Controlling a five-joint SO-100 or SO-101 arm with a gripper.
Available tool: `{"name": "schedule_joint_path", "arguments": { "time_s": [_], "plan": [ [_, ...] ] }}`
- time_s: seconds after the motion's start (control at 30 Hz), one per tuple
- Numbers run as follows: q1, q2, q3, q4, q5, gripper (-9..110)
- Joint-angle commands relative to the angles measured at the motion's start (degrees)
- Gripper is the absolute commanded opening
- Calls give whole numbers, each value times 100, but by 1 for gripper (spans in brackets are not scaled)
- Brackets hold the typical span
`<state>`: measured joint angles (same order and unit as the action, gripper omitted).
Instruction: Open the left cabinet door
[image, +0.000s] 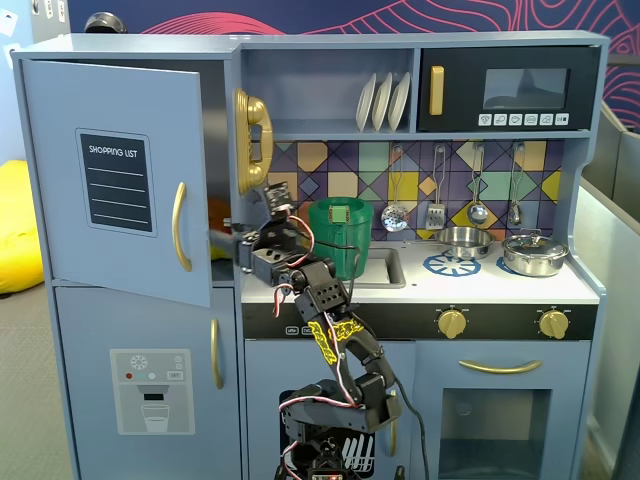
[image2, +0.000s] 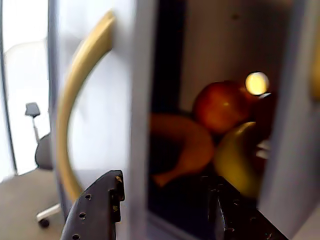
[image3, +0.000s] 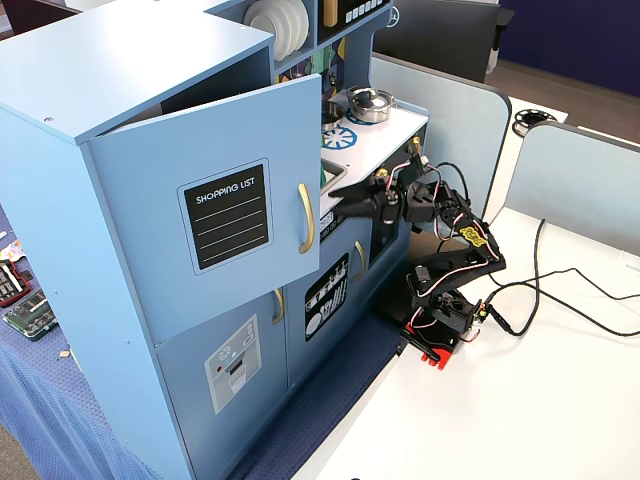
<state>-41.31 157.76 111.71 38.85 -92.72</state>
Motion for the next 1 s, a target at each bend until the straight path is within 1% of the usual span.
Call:
{"name": "schedule_joint_path", "arguments": {
  "time_s": [0.0,0.03,0.13,0.3,0.6,0.77,0.97],
  "plan": [
    [510,-404,-281,-396,220,5],
    [519,-519,-229,-519,114,2],
    [220,-800,-79,-1055,-88,0],
    [-580,-1134,202,-1890,-694,0],
    [-1652,-1143,299,-1978,-1204,0],
    [-2426,-1072,281,-1960,-1582,0],
    [-3182,-1020,211,-1898,-1714,0]
  ]
}}
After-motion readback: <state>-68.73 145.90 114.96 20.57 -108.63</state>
